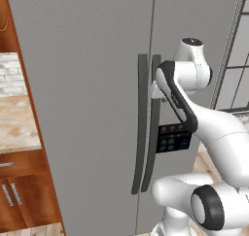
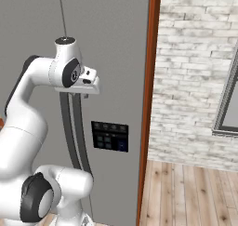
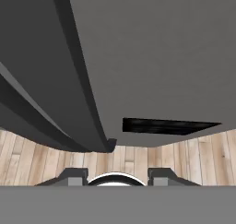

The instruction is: Retrieve the mango and peach from the fridge and place them into the bowl on the dining table.

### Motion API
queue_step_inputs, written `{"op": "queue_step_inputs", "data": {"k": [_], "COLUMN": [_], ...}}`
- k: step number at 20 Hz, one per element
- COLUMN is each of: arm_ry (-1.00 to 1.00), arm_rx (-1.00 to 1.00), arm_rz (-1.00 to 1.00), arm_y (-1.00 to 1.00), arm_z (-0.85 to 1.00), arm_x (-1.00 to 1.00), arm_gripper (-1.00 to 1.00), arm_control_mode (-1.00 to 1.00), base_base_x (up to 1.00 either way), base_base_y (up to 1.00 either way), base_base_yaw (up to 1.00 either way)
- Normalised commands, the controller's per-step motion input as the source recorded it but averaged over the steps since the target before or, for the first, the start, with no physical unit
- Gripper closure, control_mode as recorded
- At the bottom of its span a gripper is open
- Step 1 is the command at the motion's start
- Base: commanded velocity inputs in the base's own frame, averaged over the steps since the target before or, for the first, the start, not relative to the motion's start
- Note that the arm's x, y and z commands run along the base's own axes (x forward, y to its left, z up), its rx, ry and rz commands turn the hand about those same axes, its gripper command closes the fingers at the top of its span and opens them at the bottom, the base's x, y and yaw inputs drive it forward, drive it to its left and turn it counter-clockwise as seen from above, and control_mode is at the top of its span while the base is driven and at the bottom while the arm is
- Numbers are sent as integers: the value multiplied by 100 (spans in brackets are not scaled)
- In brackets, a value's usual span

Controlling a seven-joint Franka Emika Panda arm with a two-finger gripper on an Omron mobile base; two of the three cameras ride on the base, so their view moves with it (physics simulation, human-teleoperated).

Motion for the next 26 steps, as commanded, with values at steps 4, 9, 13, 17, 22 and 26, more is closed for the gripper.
{"op": "queue_step_inputs", "data": {"k": [4, 9, 13, 17, 22, 26], "arm_ry": [0, -9, -25, -25, -17, -16], "arm_rx": [0, 0, 0, 0, 0, 0], "arm_rz": [0, 0, 0, 0, 0, 0], "arm_y": [0, 0, -4, -1, -1, -11], "arm_z": [0, 0, -15, -26, -30, -25], "arm_x": [0, -23, -71, -64, -28, -30], "arm_gripper": [-100, -100, -100, -100, -100, -100], "arm_control_mode": [-100, -100, -100, -100, -100, -100], "base_base_x": [0, 0, 0, 0, 0, 0], "base_base_y": [0, 0, 0, 0, 0, 0], "base_base_yaw": [0, 0, 0, 0, 0, 0]}}
